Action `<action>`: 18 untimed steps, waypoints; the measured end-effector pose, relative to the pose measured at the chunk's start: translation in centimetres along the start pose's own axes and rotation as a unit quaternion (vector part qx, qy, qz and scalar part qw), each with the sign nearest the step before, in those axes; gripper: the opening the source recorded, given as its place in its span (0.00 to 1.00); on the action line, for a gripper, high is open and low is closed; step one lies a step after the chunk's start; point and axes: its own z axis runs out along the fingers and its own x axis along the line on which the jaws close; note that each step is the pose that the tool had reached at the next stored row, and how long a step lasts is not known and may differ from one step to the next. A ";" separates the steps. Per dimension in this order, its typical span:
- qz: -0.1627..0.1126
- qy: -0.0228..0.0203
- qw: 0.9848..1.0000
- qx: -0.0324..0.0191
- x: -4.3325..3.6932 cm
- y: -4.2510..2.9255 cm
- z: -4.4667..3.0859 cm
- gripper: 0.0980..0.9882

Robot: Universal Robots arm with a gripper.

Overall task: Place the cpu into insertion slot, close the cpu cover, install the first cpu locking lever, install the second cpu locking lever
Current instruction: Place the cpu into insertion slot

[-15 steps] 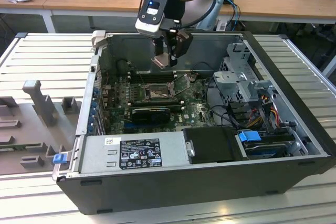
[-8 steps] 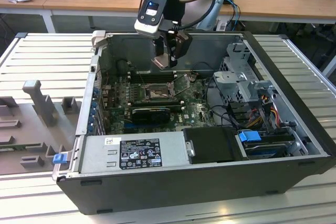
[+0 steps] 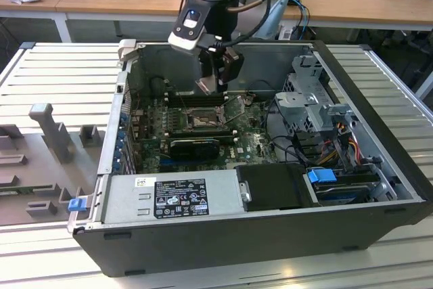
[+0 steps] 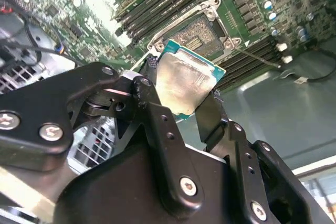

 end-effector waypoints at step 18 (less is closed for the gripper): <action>0.148 -0.013 0.989 -0.002 -0.04 -0.25 2.89 0.49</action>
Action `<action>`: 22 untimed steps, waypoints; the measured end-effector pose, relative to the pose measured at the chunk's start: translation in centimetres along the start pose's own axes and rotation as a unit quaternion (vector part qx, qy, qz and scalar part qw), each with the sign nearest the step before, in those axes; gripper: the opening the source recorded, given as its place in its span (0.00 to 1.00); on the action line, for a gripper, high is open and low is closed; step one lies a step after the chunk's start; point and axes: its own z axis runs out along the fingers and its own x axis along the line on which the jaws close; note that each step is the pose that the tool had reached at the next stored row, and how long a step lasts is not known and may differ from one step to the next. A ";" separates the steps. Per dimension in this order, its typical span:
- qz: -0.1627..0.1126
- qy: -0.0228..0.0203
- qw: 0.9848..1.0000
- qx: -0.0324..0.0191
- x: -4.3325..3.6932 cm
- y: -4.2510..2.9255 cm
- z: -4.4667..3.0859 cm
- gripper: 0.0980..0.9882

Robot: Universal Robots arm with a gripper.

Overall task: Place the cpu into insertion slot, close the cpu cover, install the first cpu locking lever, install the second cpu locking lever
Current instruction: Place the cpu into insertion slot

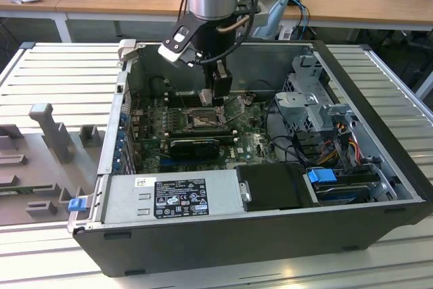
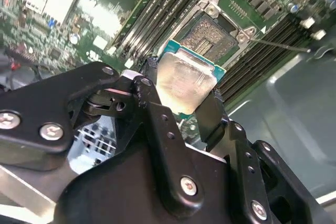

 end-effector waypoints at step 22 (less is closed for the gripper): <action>0.054 -0.005 0.999 -0.001 2.11 -1.32 5.29 0.49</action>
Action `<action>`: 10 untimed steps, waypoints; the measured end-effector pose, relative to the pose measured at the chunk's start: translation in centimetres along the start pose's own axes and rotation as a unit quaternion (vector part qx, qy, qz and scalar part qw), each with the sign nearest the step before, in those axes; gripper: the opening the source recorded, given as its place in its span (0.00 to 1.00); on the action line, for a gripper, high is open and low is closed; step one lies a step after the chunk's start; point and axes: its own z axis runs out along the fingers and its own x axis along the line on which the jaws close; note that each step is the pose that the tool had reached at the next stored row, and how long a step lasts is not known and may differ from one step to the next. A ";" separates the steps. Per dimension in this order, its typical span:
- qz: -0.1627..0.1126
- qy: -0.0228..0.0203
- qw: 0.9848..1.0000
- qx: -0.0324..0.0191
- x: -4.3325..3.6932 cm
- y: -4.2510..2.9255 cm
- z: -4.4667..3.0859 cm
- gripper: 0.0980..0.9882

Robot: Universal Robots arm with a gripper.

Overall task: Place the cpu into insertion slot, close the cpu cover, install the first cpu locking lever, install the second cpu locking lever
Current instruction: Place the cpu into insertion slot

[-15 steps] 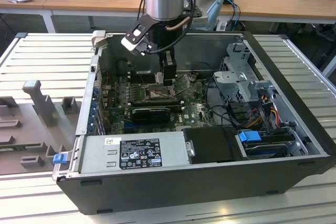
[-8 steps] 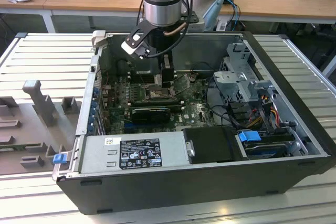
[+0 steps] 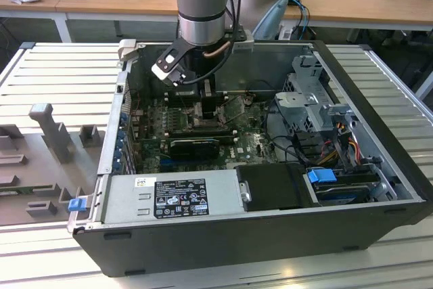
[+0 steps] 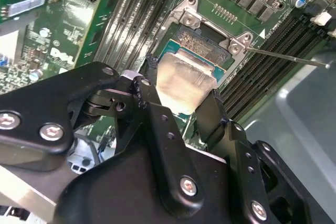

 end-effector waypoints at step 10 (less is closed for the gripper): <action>0.008 -0.001 1.000 0.000 0.58 -0.31 2.31 0.49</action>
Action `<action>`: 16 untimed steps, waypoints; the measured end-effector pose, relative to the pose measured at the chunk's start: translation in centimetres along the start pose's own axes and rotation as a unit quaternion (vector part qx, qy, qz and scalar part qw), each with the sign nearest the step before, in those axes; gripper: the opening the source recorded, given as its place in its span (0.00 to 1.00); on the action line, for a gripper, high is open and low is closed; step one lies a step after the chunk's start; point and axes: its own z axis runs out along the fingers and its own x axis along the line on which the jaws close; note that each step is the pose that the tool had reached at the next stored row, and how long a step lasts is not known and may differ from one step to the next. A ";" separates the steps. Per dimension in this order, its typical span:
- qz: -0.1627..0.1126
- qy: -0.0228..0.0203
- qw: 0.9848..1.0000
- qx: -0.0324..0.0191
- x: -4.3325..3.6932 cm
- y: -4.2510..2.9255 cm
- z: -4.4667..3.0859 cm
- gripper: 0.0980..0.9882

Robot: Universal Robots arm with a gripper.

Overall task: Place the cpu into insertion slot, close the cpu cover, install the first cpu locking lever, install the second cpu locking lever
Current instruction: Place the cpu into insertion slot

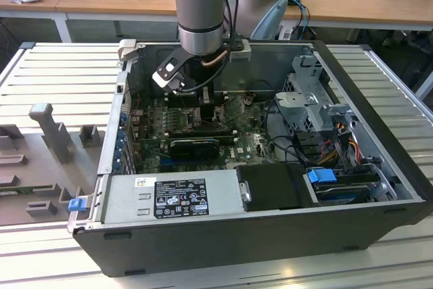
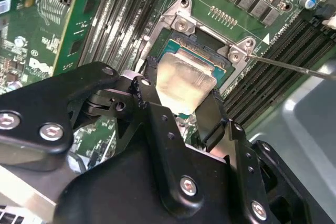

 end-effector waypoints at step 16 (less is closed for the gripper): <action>0.010 -0.001 1.000 0.001 0.70 -0.09 1.16 0.49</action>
